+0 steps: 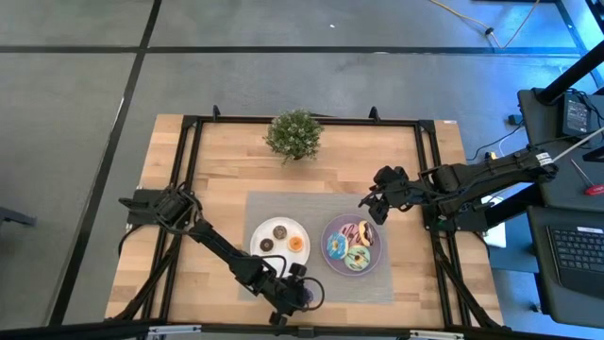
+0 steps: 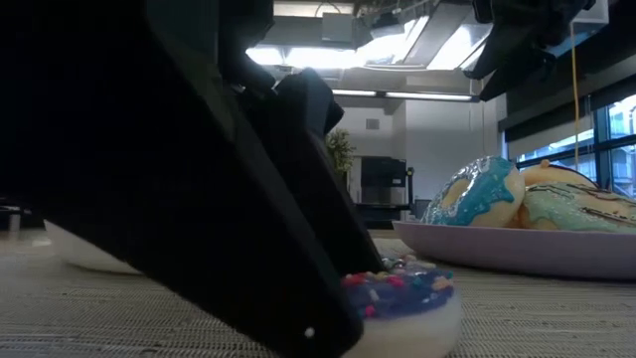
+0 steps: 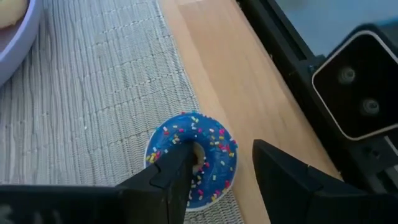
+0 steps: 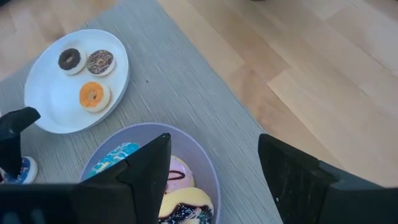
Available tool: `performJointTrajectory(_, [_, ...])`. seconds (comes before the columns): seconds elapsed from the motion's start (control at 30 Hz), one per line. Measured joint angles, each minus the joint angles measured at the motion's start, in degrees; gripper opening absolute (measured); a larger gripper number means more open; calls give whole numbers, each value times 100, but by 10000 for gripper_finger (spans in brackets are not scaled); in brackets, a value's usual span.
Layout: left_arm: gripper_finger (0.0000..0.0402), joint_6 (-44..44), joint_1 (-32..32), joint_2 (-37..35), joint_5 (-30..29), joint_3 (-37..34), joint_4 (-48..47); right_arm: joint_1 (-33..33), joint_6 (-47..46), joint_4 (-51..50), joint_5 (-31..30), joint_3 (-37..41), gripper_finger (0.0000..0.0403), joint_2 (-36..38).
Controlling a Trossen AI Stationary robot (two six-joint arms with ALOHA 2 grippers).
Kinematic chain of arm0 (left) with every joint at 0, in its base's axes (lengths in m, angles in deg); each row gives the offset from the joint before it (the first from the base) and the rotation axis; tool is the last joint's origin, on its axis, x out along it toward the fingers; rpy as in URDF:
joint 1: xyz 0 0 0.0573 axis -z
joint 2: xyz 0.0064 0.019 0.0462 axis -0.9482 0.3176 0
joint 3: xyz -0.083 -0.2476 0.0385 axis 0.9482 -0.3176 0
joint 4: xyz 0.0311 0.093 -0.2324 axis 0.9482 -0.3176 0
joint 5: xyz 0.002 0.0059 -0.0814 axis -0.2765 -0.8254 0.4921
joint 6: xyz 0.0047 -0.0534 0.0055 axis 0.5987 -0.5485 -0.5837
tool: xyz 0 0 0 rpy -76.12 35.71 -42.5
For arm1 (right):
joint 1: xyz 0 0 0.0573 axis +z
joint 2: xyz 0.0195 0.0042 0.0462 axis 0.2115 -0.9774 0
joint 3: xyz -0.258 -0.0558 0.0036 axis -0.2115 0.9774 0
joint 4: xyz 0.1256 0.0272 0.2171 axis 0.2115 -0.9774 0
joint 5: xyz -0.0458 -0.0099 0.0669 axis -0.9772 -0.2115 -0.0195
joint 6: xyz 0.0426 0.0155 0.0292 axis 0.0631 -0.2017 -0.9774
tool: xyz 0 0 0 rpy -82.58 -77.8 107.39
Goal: Pick & Place donuts
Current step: Put the small blue donut on the white plate
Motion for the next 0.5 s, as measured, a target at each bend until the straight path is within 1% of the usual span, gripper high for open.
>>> performJointTrajectory(0.23, [156,-62,-2,0,-1,0,-5,0,0,-14,2,0,243,0])
performJointTrajectory(0.4, [134,285,2,0,-57,0,-30,0,22,-22,4,0,243,0])
performJointTrajectory(0.5, [118,399,4,2,-189,0,-39,0,22,-22,10,0,243,0])
